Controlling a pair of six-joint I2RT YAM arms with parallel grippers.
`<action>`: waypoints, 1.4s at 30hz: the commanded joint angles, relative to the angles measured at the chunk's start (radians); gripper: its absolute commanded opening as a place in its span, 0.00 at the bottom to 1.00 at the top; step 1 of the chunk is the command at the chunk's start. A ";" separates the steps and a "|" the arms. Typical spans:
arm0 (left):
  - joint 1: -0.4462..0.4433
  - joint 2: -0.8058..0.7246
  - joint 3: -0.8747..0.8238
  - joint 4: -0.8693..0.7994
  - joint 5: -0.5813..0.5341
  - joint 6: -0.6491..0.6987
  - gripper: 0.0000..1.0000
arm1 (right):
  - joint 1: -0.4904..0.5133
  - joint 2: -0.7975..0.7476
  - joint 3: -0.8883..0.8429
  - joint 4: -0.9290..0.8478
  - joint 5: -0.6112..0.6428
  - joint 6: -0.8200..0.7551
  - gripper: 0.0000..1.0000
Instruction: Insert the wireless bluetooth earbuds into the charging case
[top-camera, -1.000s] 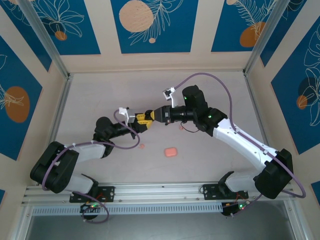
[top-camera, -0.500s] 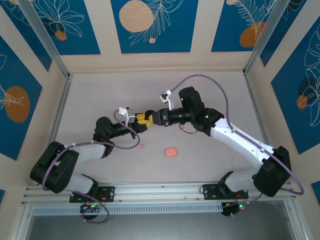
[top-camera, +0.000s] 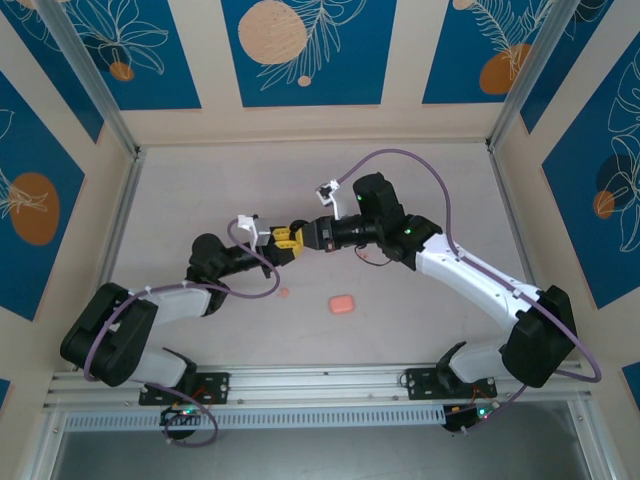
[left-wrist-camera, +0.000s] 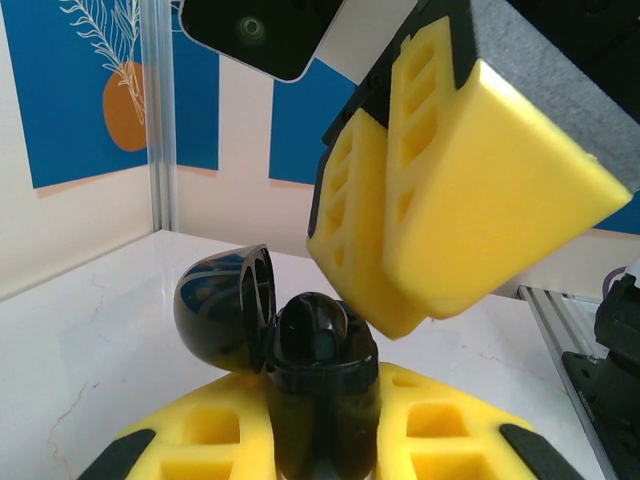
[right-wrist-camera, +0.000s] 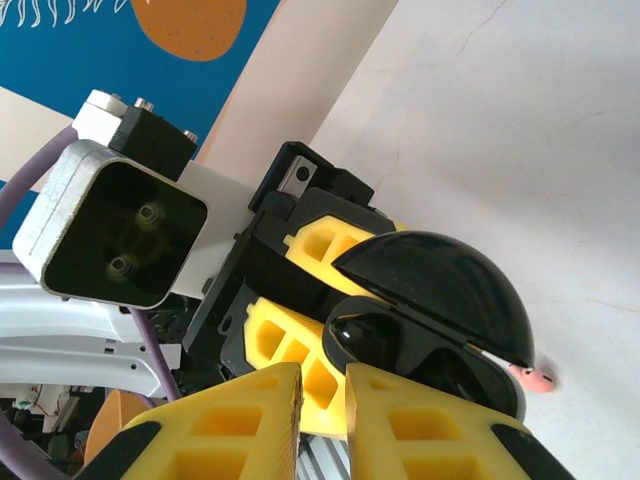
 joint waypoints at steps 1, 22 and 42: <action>-0.013 -0.008 0.005 0.034 0.026 0.006 0.02 | 0.010 0.014 0.035 0.018 -0.023 -0.004 0.20; -0.010 -0.012 -0.069 -0.023 -0.081 0.078 0.01 | -0.149 -0.068 0.078 -0.381 -0.008 -0.155 0.30; -0.010 -0.035 -0.099 -0.133 -0.115 0.128 0.01 | -0.304 0.498 0.441 -0.595 -0.088 -0.495 0.41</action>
